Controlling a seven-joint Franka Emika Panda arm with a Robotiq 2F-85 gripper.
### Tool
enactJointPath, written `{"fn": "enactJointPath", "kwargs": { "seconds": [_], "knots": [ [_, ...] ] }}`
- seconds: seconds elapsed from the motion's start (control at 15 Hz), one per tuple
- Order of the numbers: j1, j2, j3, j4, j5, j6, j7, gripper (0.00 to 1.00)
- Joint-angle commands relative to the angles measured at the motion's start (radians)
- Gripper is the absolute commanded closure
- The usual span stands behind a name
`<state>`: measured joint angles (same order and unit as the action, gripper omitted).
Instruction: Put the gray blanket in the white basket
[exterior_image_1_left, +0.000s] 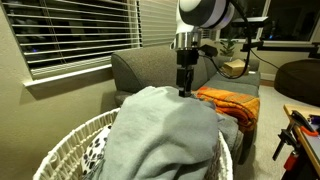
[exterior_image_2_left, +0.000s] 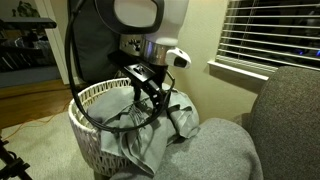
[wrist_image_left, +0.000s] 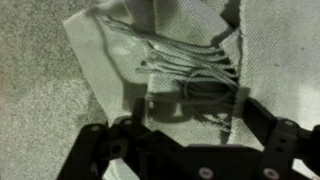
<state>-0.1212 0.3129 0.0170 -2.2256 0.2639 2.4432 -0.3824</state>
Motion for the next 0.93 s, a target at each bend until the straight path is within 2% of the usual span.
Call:
{"fn": "enactJointPath", "kwargs": {
  "seconds": [0.0, 0.33, 0.4, 0.53, 0.87],
  "knots": [
    [-0.028, 0.013, 0.032, -0.025, 0.064, 0.054, -0.046, 0.00],
    [-0.037, 0.047, 0.052, -0.024, 0.107, 0.086, -0.061, 0.00],
    [-0.038, 0.047, 0.054, -0.026, 0.108, 0.093, -0.058, 0.25],
    [-0.037, 0.048, 0.056, -0.026, 0.097, 0.097, -0.048, 0.33],
    [-0.028, 0.036, 0.048, -0.019, 0.073, 0.083, -0.030, 0.67]
  ]
}}
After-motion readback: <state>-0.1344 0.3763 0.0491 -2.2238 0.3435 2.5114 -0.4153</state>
